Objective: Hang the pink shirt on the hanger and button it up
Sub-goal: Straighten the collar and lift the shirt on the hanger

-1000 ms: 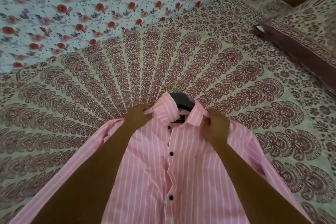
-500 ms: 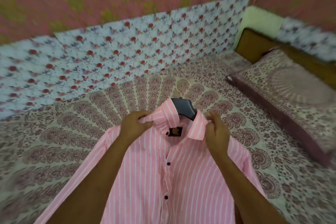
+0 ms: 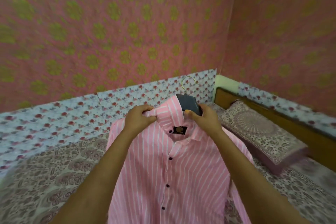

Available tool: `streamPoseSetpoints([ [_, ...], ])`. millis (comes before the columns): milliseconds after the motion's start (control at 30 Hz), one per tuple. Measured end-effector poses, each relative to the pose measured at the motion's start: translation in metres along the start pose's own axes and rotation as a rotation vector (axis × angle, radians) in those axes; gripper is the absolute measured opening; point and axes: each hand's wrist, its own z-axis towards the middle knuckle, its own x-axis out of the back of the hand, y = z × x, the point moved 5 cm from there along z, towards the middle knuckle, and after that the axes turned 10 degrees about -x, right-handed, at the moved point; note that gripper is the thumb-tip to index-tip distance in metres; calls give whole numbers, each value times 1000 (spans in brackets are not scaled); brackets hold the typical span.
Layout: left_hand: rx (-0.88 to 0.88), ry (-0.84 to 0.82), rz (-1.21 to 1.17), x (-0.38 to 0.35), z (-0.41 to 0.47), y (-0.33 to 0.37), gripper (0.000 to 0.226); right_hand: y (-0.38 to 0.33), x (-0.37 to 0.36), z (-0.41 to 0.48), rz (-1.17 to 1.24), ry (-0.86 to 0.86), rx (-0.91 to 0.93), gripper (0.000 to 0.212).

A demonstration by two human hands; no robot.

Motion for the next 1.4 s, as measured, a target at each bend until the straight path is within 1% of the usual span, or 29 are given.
streamPoseSetpoints([
  [100,-45,-11,-64,26,-15,37,25,-37,33,-32,-4,82,53,42],
  [200,-88,-34,-119,50,-23,64,36,-71,62,-52,-54,172,111,38],
  [267,-119,-77,-173,66,-29,81,45,-89,82,-63,-83,219,140,39],
  [300,-128,-98,-196,74,-31,88,46,-96,90,-67,-89,235,156,41],
  [400,-167,-144,-265,91,-32,107,34,-117,113,-74,-90,252,189,41],
  [500,-208,-130,-323,100,-32,128,22,-133,131,-83,-120,292,227,40],
  [600,-231,-92,-349,101,-31,142,24,-137,142,-87,-122,310,242,39],
  [700,-245,-126,-301,99,-33,147,26,-130,144,-88,-109,297,227,37],
  [800,-260,-223,-222,91,-40,149,17,-115,141,-86,-98,270,210,38],
  [900,-281,-268,-141,84,-44,144,41,-101,135,-85,-99,274,189,37],
  [933,-284,-275,-127,84,-45,142,45,-97,133,-84,-101,275,181,38],
  [1000,-282,-281,-111,84,-47,141,44,-94,129,-83,-107,281,171,38],
  [1100,-288,-281,-88,88,-49,142,35,-99,126,-85,-144,313,188,30],
  [1133,-287,-288,-72,89,-49,141,35,-103,125,-86,-165,325,196,29],
  [1200,-304,-295,-9,94,-49,142,39,-113,126,-88,-227,337,195,31],
  [1267,-337,-286,52,101,-46,147,45,-123,128,-88,-305,345,186,39],
  [1367,-346,-329,95,109,-38,150,70,-135,133,-85,-413,326,130,49],
  [1400,-324,-363,84,109,-35,149,71,-137,132,-84,-441,313,106,50],
])
